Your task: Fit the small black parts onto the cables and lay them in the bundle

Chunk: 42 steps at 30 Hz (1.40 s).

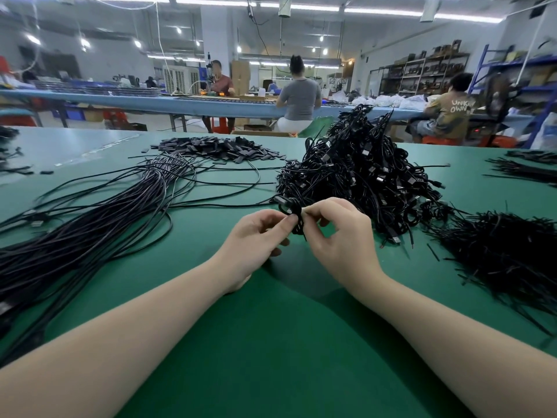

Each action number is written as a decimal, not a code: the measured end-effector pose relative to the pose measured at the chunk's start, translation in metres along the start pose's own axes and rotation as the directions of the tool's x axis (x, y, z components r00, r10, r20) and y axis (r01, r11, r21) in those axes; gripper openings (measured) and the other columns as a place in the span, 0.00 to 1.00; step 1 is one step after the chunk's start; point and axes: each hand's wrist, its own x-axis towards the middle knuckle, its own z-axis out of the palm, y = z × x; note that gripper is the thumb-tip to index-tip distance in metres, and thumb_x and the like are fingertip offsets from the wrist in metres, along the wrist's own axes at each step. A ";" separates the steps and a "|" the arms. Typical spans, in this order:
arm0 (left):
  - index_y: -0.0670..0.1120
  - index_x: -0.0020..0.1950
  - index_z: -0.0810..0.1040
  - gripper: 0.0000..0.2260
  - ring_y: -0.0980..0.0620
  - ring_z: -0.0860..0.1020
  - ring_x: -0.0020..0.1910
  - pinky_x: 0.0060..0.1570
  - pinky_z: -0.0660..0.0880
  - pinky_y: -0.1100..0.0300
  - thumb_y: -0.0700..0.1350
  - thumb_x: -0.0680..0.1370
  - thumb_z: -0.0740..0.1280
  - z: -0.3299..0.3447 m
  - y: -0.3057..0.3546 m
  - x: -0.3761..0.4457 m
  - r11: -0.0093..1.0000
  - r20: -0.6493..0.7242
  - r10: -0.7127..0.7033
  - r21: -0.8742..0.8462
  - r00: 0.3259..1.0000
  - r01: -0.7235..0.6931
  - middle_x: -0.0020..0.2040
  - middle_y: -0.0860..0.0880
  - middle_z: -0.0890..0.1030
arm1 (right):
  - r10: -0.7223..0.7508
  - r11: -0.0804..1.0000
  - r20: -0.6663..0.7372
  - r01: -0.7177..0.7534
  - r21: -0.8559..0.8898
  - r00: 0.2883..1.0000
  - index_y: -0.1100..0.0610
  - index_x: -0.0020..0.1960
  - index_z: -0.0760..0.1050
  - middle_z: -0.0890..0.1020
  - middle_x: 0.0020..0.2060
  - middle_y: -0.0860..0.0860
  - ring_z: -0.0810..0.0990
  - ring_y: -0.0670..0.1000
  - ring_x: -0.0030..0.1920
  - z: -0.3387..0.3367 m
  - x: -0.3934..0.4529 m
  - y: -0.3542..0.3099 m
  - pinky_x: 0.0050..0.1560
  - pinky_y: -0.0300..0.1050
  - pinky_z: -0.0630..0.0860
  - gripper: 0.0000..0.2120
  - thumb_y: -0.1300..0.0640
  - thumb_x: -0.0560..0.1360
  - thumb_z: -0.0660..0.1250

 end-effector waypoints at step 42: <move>0.48 0.58 0.76 0.12 0.51 0.76 0.48 0.46 0.73 0.58 0.39 0.77 0.59 -0.107 0.044 0.044 0.480 -0.197 0.091 0.868 0.976 0.130 0.54 0.47 0.76 | 0.391 0.899 0.571 -0.166 -0.405 0.722 0.52 0.58 0.77 0.79 0.52 0.49 0.75 0.53 0.57 0.032 -0.006 -0.004 0.54 0.48 0.74 0.15 0.47 0.79 0.57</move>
